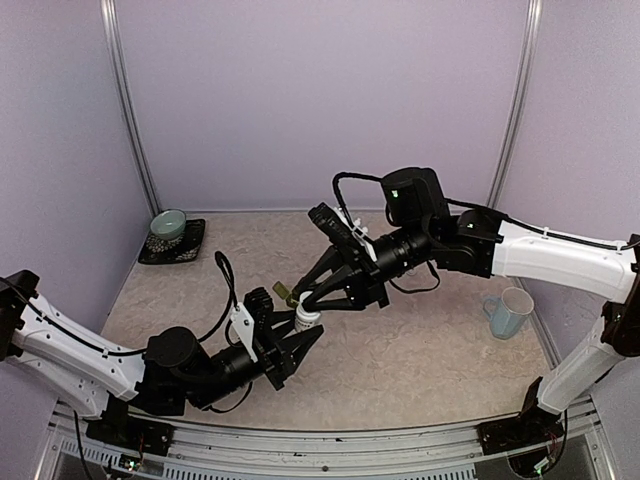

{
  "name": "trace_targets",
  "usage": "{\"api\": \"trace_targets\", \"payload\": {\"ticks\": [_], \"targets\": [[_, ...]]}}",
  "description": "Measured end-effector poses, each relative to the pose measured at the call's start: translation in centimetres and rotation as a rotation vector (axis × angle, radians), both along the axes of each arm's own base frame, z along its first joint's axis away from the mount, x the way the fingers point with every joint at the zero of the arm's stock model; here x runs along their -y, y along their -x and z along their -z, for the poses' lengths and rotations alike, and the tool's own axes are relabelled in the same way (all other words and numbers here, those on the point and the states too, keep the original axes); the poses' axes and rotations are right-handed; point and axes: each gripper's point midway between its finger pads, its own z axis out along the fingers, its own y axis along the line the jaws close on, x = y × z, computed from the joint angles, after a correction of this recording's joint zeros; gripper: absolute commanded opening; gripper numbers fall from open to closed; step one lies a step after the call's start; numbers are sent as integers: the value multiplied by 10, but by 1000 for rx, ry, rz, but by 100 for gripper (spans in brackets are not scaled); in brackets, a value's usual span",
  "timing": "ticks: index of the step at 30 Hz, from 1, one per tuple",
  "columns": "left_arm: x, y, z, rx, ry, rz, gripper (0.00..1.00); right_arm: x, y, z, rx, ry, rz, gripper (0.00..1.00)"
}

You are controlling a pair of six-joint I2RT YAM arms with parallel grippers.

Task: Sort the pills into containers
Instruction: Screw the lid of the pill bottle onto the pill bottle.

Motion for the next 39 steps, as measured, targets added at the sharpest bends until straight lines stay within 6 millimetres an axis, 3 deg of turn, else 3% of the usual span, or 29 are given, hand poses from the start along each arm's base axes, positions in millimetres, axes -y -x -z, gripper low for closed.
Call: {"api": "trace_targets", "payload": {"ticks": [15, 28, 39], "targets": [[-8, -11, 0, 10, -23, -120, 36, -7, -15, 0, -34, 20, 115, 27], [-22, -32, 5, 5, -63, -327, 36, -21, -35, 5, -84, 7, 356, 30], [-21, -33, -10, 9, -34, -377, 36, -29, -46, 5, -138, 4, 517, 53]]}}
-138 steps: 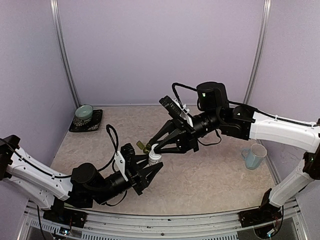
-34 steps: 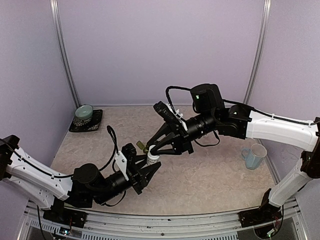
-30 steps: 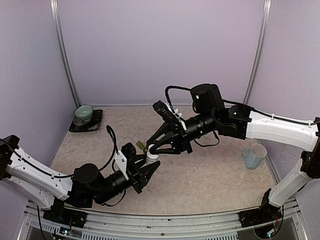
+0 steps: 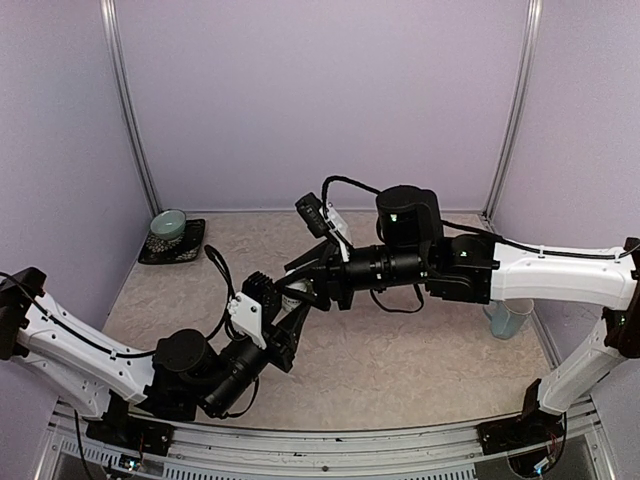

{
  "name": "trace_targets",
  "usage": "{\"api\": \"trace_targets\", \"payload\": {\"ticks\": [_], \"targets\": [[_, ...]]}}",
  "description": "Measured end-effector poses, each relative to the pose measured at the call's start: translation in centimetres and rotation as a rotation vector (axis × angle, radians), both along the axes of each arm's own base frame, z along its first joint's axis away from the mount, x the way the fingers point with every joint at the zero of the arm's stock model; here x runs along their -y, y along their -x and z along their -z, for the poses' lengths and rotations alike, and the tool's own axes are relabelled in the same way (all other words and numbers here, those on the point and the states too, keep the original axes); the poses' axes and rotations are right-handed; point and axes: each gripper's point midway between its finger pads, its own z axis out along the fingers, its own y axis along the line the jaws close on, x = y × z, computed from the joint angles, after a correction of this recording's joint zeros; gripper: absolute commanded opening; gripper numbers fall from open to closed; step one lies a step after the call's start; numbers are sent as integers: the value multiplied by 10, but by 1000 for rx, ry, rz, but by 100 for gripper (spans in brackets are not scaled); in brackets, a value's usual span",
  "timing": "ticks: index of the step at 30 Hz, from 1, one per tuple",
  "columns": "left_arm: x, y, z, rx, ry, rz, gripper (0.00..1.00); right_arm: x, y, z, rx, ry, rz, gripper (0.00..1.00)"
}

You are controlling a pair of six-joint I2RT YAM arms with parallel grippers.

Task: Sort the pills into containers
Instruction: Screw the lid of the pill bottle onto the pill bottle.

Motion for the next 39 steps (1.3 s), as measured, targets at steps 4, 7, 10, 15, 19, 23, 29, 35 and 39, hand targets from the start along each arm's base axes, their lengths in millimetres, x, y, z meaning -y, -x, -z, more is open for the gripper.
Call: {"api": "trace_targets", "payload": {"ticks": [4, 7, 10, 15, 19, 23, 29, 35, 39], "targets": [[0, 1, -2, 3, 10, 5, 36, 0, 0, -1, -3, -4, 3, 60], [1, 3, -5, 5, 26, 14, 36, 4, 1, -3, -1, -9, -5, 68], [0, 4, -9, 7, 46, 19, 36, 10, 3, -9, 6, -24, -27, 78], [-2, 4, -13, 10, 68, 23, 36, 25, 10, -21, 20, -66, -91, 100], [-4, 5, -12, 11, 69, 32, 36, 36, 16, -25, 30, -91, -159, 100], [-4, 7, -12, 14, 72, 52, 36, 41, 23, -26, 59, -108, -241, 100], [2, 14, -15, 22, 84, 113, 36, 41, 34, -24, 141, -119, -342, 100], [10, 21, -17, 27, 92, 172, 36, 30, 39, -6, 160, -113, -443, 100], [13, 24, -18, 24, 103, 203, 36, 28, 44, -7, 183, -137, -494, 100]]}}
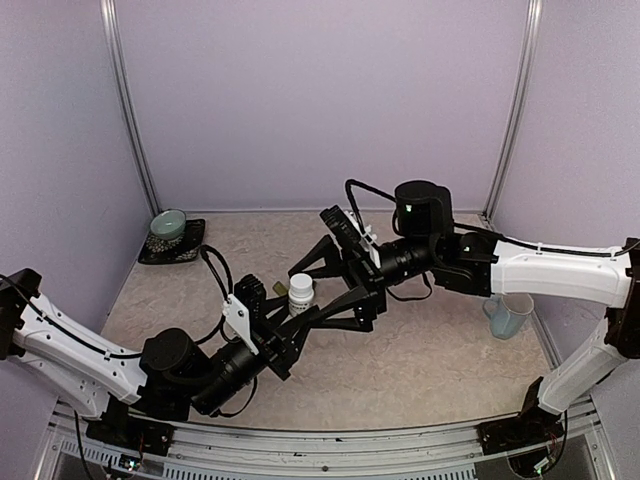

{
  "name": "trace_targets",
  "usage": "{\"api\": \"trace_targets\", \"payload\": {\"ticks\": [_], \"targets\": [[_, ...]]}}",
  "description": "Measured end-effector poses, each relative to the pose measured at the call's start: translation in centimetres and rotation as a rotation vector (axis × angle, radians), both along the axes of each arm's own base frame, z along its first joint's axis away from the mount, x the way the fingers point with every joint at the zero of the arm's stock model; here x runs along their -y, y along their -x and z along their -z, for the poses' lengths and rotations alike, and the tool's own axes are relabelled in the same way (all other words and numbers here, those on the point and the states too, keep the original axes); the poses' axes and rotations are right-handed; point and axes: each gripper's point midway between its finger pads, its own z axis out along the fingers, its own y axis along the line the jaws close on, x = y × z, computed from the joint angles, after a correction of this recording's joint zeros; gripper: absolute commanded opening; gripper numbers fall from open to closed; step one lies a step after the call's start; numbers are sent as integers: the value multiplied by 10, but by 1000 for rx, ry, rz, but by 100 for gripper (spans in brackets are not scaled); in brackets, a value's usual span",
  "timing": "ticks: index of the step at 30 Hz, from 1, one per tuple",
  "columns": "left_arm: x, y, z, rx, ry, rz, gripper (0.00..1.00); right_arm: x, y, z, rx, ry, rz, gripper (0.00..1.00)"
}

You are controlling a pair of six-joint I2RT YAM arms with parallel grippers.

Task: Sort the pills into containers
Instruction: Screw the lid of the pill bottle onto the pill bottle.

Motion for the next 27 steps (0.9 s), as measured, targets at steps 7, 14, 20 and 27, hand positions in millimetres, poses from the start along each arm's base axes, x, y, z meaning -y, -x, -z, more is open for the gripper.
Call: {"api": "trace_targets", "payload": {"ticks": [7, 14, 20, 27], "targets": [[2, -3, -1, -14, 22, 24, 36, 0, 10, -19, 70, -71, -60, 100], [0, -6, 4, -24, 21, 29, 36, -1, 23, -20, 93, -86, -107, 100], [1, -5, 5, -24, 20, 40, 36, 2, 25, -19, 96, -85, -105, 100], [1, -4, 4, -21, 22, 48, 36, 8, 25, -19, 104, -81, -71, 100]]}}
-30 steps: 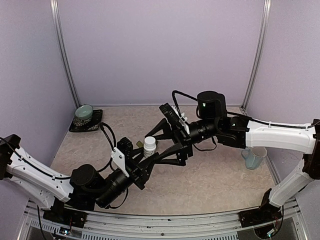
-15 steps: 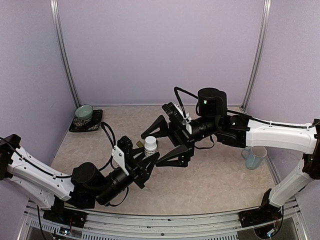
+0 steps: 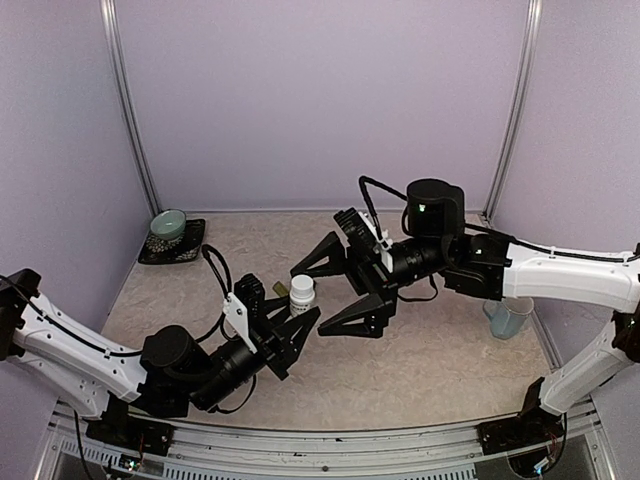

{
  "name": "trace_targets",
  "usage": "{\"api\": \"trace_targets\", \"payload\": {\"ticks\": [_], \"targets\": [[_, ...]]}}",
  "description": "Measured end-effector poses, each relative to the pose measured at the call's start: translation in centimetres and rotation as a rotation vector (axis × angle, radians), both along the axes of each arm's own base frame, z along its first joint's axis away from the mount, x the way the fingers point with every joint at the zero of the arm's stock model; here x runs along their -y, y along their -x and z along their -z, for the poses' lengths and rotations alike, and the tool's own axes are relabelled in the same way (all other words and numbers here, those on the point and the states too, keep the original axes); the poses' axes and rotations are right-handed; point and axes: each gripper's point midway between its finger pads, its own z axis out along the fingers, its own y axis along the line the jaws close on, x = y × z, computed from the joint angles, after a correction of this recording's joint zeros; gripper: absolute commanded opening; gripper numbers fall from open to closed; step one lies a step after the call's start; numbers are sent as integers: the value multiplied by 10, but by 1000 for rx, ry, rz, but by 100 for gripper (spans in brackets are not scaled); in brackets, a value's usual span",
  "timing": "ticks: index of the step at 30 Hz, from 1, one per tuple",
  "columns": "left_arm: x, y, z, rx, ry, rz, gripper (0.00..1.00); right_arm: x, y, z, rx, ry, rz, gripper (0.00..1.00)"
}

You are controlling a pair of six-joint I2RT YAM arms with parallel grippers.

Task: Sort the pills into containers
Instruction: Screw the lid of the pill bottle onto the pill bottle.

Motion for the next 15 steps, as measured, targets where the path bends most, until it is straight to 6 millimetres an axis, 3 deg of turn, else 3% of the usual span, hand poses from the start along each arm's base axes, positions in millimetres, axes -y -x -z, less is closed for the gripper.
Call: {"api": "trace_targets", "payload": {"ticks": [15], "targets": [[-10, -3, -8, 4, 17, -31, 36, 21, 6, -6, 4, 19, 58, 100]]}}
